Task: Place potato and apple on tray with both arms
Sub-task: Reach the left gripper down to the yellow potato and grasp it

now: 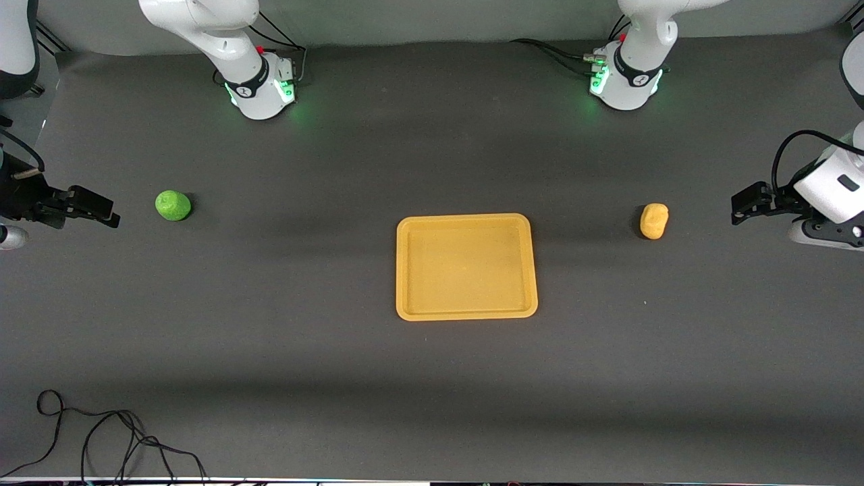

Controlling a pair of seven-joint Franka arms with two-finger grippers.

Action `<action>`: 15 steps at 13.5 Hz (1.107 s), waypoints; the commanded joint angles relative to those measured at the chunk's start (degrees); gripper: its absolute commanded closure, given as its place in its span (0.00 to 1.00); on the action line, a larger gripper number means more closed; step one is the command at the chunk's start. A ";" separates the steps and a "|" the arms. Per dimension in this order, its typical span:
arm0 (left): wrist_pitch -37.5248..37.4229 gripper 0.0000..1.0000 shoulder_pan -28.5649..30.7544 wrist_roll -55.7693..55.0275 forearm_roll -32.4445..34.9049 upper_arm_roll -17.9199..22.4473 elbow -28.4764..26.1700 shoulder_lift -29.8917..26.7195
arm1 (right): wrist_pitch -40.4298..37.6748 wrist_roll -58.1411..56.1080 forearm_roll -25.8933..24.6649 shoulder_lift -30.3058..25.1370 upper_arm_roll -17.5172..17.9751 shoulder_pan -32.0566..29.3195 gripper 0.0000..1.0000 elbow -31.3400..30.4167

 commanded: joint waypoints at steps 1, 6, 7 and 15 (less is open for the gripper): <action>-1.71 0.00 0.19 1.22 -0.04 0.20 -0.04 -1.15 | -1.08 0.56 0.63 0.14 -0.13 0.00 0.00 0.98; -3.75 0.00 0.02 -2.73 -0.40 0.20 -0.63 -0.26 | -1.08 0.64 0.28 0.84 -0.04 0.00 0.00 2.12; -2.18 0.00 0.02 -3.25 -0.31 0.20 -3.00 -1.22 | -1.08 0.56 0.28 0.84 -0.04 0.00 0.00 2.12; 28.57 0.00 0.02 -6.77 -0.57 0.20 -39.91 -6.87 | -1.43 -0.06 0.02 0.49 -0.04 0.44 0.00 1.33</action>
